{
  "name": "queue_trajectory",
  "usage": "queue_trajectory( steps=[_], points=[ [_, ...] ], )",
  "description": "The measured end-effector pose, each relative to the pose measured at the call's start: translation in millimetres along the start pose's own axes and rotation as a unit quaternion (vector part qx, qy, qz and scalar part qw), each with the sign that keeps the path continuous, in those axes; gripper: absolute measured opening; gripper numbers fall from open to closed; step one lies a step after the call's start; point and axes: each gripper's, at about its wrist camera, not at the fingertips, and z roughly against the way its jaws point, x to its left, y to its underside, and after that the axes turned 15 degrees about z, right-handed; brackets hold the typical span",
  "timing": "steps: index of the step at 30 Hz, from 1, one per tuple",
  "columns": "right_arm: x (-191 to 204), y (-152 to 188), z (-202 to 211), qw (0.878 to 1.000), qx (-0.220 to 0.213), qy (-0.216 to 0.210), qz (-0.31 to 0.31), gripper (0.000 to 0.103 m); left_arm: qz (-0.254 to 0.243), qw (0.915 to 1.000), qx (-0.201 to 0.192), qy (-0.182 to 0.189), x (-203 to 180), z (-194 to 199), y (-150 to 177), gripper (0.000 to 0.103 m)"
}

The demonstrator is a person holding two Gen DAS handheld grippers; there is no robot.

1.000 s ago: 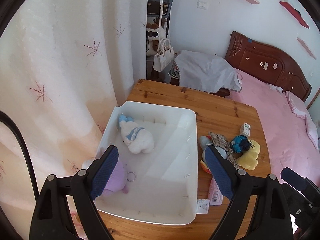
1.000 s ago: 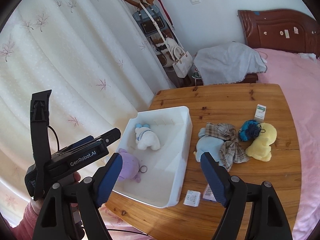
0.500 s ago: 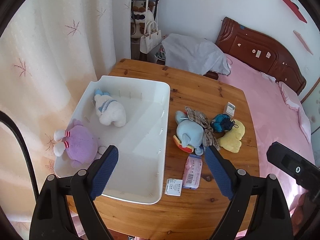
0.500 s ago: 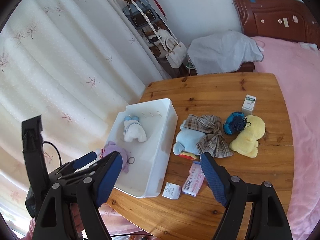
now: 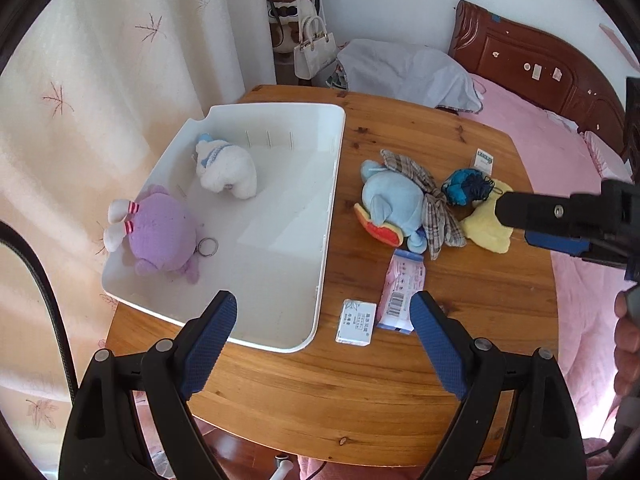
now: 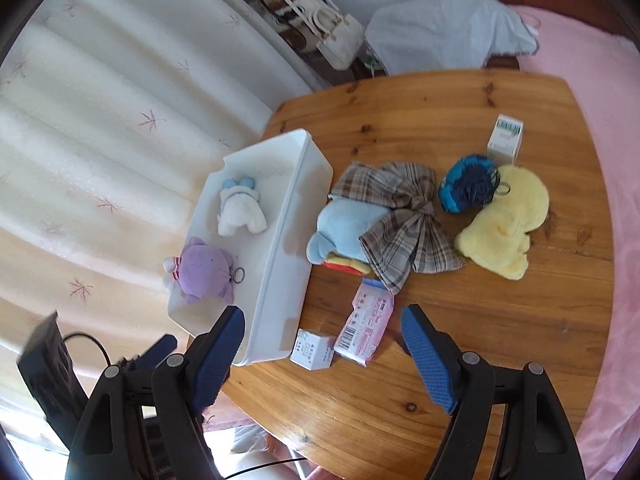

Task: Organize objects
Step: 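Withdraw both tools from the tray toward the boxes on the table, then grasp the white cream box with left tool while right tool grasps the pink packet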

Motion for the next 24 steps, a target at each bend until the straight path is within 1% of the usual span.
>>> queue_trajectory(
  steps=[2,5,6,7,11,14,19,23,24],
  points=[
    [-7.5,-1.3,-10.7,1.0,0.013,-0.009,-0.015,0.081,-0.002,0.9999,0.0,-0.011,0.9,-5.0,10.9,0.09],
    [-16.5,-2.3,-27.0,0.999,0.029,-0.002,-0.028,0.081,0.004,0.9997,0.004,-0.024,1.5,-11.5,24.0,0.09],
    [-19.3,-2.3,-32.9,0.999,0.035,0.003,-0.031,0.081,0.027,0.9992,0.005,-0.03,1.4,-13.3,27.8,0.09],
    [-21.8,-2.0,-38.7,0.999,0.039,0.005,-0.035,0.081,0.027,0.9991,0.008,-0.032,1.0,-15.4,31.8,0.09],
    [-29.4,0.1,-59.6,0.997,0.061,0.015,-0.045,0.081,0.026,0.9992,0.021,-0.022,-1.8,-23.5,43.7,0.09],
    [-32.6,2.8,-77.0,0.995,0.075,0.032,-0.048,0.081,0.015,0.9996,0.019,-0.016,-5.0,-29.8,51.4,0.09],
    [-33.9,5.2,-96.8,0.995,0.083,0.047,-0.044,0.081,-0.008,0.9995,0.009,-0.028,-5.5,-44.3,60.9,0.09],
    [-32.1,6.3,-107.7,0.994,0.089,0.065,-0.027,0.081,-0.008,0.9997,0.019,-0.011,-1.4,-51.9,69.3,0.083],
    [-31.0,7.0,-110.2,0.993,0.09,0.067,-0.022,0.081,0.002,0.9997,0.022,-0.009,-0.7,-52.4,72.0,0.082]
  ],
)
